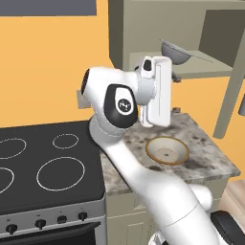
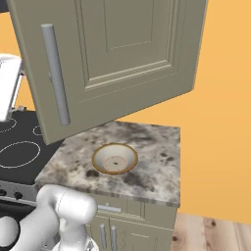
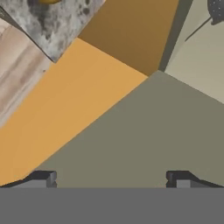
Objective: Open the cabinet and setup a tea strainer by placing it in the bowl upright.
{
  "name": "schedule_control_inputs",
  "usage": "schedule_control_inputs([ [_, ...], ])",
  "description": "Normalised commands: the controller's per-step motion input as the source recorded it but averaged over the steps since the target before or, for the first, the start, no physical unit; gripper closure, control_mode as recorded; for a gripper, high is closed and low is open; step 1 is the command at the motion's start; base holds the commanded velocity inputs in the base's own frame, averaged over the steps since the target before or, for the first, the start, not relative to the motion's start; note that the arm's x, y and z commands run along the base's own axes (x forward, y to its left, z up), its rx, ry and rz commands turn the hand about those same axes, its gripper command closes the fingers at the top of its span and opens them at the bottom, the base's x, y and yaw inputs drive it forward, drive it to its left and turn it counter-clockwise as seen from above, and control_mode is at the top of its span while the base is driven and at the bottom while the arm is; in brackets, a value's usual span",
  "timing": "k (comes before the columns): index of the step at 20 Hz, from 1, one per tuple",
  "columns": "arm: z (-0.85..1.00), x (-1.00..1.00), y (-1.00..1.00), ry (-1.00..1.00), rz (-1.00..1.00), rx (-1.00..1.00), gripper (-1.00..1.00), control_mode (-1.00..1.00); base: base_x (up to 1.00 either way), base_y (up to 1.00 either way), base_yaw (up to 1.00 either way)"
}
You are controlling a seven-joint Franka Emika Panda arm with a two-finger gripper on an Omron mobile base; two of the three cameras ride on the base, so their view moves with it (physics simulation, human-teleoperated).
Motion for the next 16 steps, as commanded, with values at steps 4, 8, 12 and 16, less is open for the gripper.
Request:
schedule_control_inputs([
  [4,-0.06,0.35,-0.73,0.0,0.0,0.0,-1.0,-1.0,0.0,0.0,0.0],
  [8,0.0,0.05,-0.79,-0.08,-0.03,0.0,-1.0,-1.0,0.0,0.0,0.0],
  [12,0.0,0.0,-0.75,-0.12,-0.06,0.0,-1.0,-1.0,0.0,0.0,0.0],
  [16,0.0,0.0,-0.74,-0.08,-0.11,0.0,-1.0,-1.0,0.0,0.0,0.0],
])
